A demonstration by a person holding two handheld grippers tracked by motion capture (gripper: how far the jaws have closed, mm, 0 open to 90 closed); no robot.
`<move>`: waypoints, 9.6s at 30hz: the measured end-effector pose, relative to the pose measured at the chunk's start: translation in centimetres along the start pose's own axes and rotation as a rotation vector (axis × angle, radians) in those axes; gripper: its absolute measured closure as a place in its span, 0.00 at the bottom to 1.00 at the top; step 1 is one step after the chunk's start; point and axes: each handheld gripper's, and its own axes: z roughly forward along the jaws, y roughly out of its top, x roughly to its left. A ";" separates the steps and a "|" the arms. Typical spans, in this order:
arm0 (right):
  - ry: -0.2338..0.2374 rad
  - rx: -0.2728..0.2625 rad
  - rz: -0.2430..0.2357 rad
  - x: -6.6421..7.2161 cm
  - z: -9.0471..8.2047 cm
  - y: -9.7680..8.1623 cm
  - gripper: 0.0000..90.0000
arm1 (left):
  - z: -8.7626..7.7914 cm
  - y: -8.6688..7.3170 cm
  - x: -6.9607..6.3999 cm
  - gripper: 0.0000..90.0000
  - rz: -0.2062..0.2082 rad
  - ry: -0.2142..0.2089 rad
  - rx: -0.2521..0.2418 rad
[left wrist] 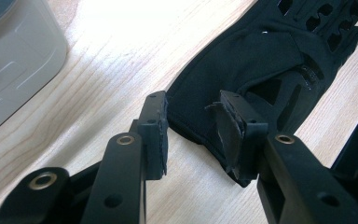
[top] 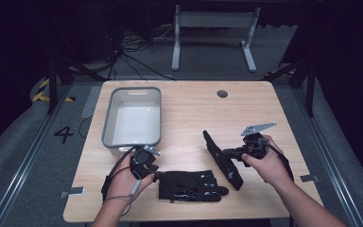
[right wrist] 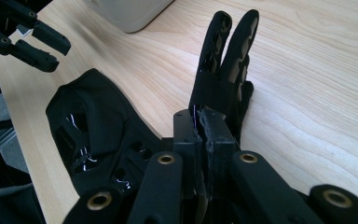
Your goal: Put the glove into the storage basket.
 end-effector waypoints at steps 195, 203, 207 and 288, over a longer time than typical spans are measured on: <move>-0.168 0.128 -0.110 -7.4 9.1 2.8 0.83 | 7.1 5.3 -9.9 0.65 0.273 -0.200 0.057; -0.161 0.124 -0.099 -7.5 9.1 2.8 0.83 | 8.0 5.6 -10.3 0.63 0.308 -0.198 0.070; -0.160 0.126 -0.101 -7.5 9.1 2.9 0.83 | 8.5 5.8 -10.3 0.64 0.308 -0.190 0.083; 0.067 -0.248 -0.104 3.5 1.8 -3.4 0.96 | -1.7 0.1 0.2 0.97 0.173 0.021 -0.135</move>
